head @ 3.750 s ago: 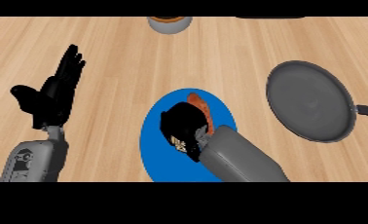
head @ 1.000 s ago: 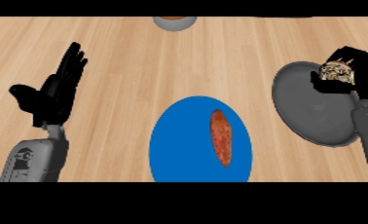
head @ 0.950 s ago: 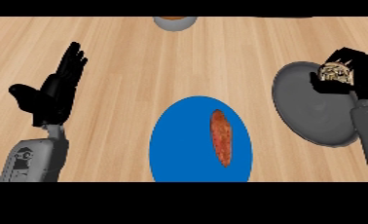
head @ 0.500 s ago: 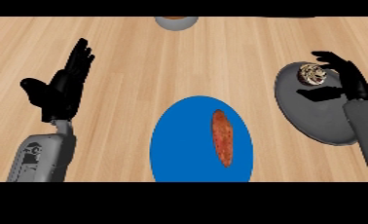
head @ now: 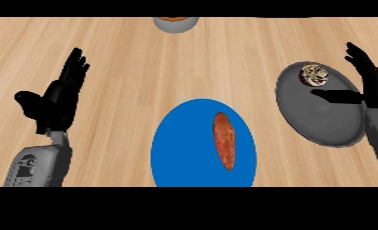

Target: Pick the cupcake from the plate and place it in the pan

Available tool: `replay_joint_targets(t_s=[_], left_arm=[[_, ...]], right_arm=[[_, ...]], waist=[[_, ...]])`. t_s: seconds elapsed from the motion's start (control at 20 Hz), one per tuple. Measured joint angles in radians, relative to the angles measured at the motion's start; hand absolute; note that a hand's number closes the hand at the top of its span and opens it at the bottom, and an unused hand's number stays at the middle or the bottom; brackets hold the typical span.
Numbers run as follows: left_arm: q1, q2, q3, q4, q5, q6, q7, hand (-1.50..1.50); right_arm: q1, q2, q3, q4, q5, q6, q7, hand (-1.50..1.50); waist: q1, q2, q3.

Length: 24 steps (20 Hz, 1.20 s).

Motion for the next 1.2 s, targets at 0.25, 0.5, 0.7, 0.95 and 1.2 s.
replay_joint_targets(t_s=[0.25, 0.5, 0.7, 0.95, 1.2], left_arm=[[0.01, 0.01, 0.012, -0.005, 0.0, 0.002, 0.004, 0.0], [0.015, 0.025, 0.028, -0.035, 0.015, -0.004, 0.035, 0.0], [0.02, 0.025, 0.033, -0.031, 0.009, 0.002, 0.029, 0.0], [0.025, 0.014, 0.019, -0.043, -0.003, 0.011, 0.036, 0.0], [0.022, 0.019, 0.023, -0.056, 0.009, -0.002, 0.05, 0.0]], right_arm=[[0.105, -0.043, -0.057, -0.051, -0.115, 0.204, -0.057, -1.5], [0.269, -0.098, -0.091, -0.166, -0.215, 0.434, -0.109, -1.5], [0.419, -0.129, -0.121, -0.324, -0.299, 0.539, -0.073, -1.5], [0.628, -0.143, -0.176, -0.561, -0.422, 0.626, 0.015, -1.5], [0.834, -0.1, -0.225, -0.813, -0.524, 0.679, 0.098, -1.5]], waist=[[-0.023, -0.008, -0.002], [-0.038, -0.014, -0.003], [-0.051, -0.016, -0.005], [-0.052, -0.015, -0.005], [-0.041, -0.011, -0.004]])
